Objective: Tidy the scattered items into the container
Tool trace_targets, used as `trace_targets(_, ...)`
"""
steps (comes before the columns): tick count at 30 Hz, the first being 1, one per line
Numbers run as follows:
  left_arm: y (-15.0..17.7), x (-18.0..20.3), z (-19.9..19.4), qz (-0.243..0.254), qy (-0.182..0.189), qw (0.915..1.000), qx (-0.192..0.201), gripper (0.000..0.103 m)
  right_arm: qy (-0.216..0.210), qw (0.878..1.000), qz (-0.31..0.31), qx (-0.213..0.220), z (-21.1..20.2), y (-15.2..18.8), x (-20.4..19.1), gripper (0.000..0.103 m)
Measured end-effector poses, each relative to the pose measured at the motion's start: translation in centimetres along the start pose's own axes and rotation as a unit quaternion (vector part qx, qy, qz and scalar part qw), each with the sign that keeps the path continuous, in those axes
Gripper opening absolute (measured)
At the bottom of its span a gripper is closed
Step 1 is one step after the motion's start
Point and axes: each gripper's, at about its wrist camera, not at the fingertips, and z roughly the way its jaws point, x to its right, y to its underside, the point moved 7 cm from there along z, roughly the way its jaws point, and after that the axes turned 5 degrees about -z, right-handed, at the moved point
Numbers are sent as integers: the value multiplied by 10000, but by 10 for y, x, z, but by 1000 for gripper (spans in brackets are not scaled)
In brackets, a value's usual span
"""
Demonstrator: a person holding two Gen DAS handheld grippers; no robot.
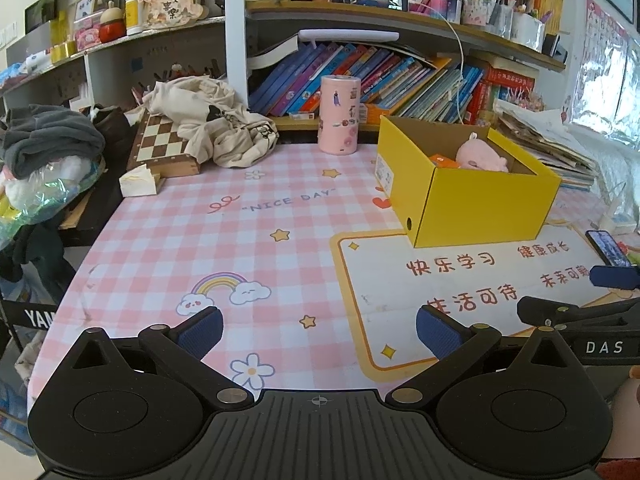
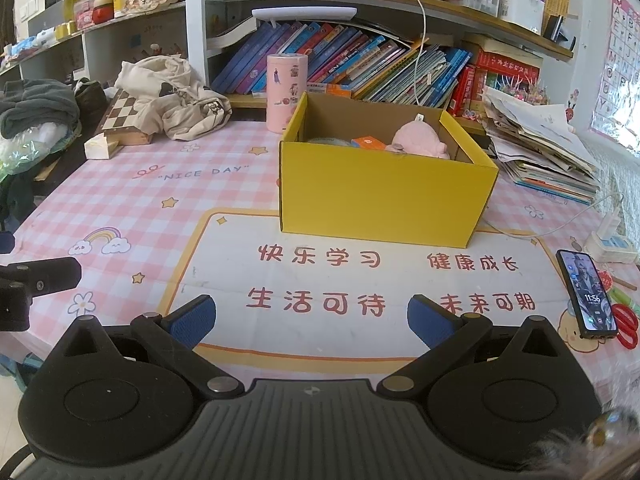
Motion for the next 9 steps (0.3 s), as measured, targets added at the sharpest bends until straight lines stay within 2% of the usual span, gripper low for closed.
trace_targets(9, -2, 2, 0, -69, 125, 9999, 38, 103, -26, 10000, -58, -42, 3, -2, 1, 103)
